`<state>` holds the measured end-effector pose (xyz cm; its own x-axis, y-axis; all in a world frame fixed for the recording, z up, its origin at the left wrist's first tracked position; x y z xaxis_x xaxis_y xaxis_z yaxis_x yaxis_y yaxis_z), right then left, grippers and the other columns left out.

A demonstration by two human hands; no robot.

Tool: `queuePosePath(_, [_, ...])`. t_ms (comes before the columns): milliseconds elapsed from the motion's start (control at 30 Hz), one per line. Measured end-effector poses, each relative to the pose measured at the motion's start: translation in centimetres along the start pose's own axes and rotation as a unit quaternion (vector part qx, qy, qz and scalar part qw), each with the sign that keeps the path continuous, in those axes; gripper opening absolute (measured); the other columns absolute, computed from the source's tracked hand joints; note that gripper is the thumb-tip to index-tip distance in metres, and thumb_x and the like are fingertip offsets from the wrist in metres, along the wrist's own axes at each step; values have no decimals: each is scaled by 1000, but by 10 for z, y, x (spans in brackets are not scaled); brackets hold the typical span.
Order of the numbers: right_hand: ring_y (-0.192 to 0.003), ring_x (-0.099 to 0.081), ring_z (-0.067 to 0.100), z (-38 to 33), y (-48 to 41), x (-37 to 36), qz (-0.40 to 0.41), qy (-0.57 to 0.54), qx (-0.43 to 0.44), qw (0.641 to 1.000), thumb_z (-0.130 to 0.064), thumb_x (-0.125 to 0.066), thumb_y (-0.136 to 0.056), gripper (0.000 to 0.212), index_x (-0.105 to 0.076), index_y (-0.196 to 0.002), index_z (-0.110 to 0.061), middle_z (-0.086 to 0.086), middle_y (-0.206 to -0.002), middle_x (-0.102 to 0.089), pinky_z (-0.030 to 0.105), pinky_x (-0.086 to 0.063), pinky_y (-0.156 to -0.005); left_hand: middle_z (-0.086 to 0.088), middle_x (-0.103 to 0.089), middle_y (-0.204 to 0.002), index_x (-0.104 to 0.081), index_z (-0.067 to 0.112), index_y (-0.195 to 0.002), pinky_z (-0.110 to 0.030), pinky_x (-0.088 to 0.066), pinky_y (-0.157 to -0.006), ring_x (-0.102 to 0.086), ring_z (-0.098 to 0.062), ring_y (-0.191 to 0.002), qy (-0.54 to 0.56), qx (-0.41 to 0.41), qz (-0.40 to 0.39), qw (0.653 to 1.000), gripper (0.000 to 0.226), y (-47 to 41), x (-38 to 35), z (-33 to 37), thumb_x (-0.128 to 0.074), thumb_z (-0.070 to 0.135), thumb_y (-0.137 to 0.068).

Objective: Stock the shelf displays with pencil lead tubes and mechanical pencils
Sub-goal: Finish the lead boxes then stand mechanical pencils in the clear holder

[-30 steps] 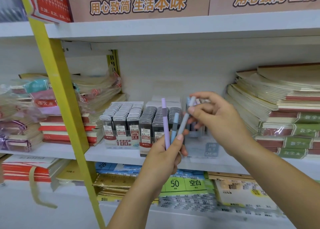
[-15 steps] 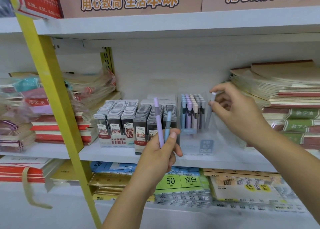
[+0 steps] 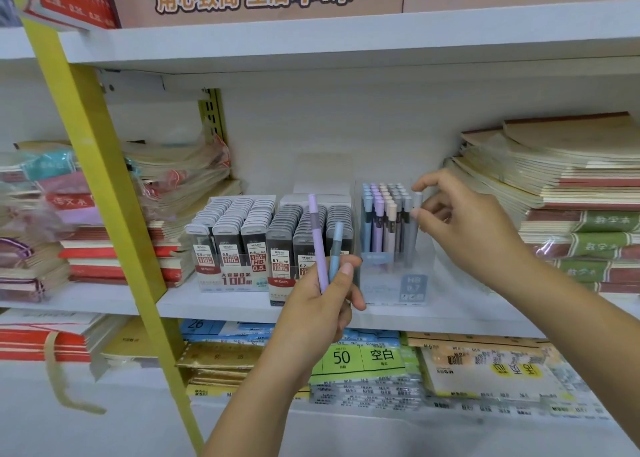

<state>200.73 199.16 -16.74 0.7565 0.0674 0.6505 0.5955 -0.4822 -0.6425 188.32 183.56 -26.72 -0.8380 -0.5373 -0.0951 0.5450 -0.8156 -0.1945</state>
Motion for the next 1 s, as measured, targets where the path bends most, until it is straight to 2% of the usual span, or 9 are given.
queuePosePath(133, [-91, -47, 12, 2, -1, -8, -4, 86, -8, 996, -25, -67, -89, 22, -56, -107, -30, -9, -94, -47, 25, -32, -69, 4, -63, -69, -68, 31, -110, -18, -32, -42, -37, -9, -47, -2, -3, -11, 1000, 21, 1, -2, 2, -48, 32, -105])
queuePosePath(267, [-87, -43, 5, -12, 8, -2, 51, 58, -11, 997, -26, -63, -92, 29, -59, -120, -22, -10, -104, -42, 17, -33, -73, 5, -63, -71, -69, 32, -111, -18, -33, -43, -38, -8, -48, -11, -4, -29, 1000, 21, 4, -4, 4, -48, 33, -105])
queuePosePath(333, [-79, -50, 4, -30, 16, -1, 58, -30, 9, 998, -25, -61, -93, 19, -66, -111, -22, -11, -97, -53, 9, -35, -68, 5, -63, -71, -69, 33, -110, -18, -33, -43, -38, -8, -48, -15, -5, -41, 999, 21, 5, -7, 5, -49, 34, -105])
queuePosePath(433, [-79, -59, 2, -47, 25, -17, -37, -211, -38, 976, -21, -62, -92, 22, -68, -114, -24, -7, -91, -67, 6, -42, -69, 6, -63, -70, -69, 32, -110, -18, -32, -44, -38, -7, -48, -23, -9, -61, 998, 21, 5, -14, 8, -49, 34, -105])
queuePosePath(533, [-75, -69, 4, -57, 30, -31, -118, -361, -90, 921, -11, -63, -92, 27, -65, -117, -20, 6, -90, -74, 10, -50, -67, 6, -63, -70, -69, 33, -107, -18, -32, -44, -38, -7, -48, -32, -17, -78, 996, 21, 7, -21, 10, -48, 33, -105])
queuePosePath(633, [-75, -71, 13, -58, 26, -25, -82, -409, -98, 904, -5, -62, -91, 18, -65, -105, -15, 8, -85, -75, 21, -56, -65, 7, -63, -70, -68, 34, -107, -18, -32, -45, -39, -7, -49, -36, -21, -79, 996, 20, 9, -19, 12, -49, 35, -105])
queuePosePath(833, [-79, -71, 15, -53, 9, 41, 175, -334, 44, 925, -9, -56, -96, 19, -54, -103, -27, 5, -89, -68, 20, -56, -59, 6, -62, -67, -70, 31, -107, -16, -32, -42, -38, -5, -45, -47, -16, -43, 998, 24, 8, 2, 10, -47, 36, -104])
queuePosePath(900, [-83, -69, 13, -57, 4, 42, 174, -249, 89, 949, -12, -57, -96, 17, -52, -105, -26, 3, -93, -65, 22, -57, -65, 7, -61, -66, -70, 32, -105, -16, -33, -42, -38, -3, -44, -67, -14, -30, 997, 24, 9, 8, 7, -47, 38, -104])
queuePosePath(1000, [-84, -69, 15, -59, -4, 20, 105, -95, 111, 984, -16, -60, -94, 16, -57, -109, -18, -3, -92, -64, 36, -59, -73, 7, -61, -65, -70, 35, -101, -15, -33, -42, -38, -3, -43, -82, -10, -19, 996, 24, 9, 13, 4, -46, 39, -104])
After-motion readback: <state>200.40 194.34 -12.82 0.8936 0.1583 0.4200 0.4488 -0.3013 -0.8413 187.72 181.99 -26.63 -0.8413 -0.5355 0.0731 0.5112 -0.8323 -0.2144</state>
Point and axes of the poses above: each hand's wrist, its own y-axis away from the middle knuckle, its own x-axis out of the back of the hand, z = x × y, the point moved 6 cm from there along -y, towards the middle knuckle
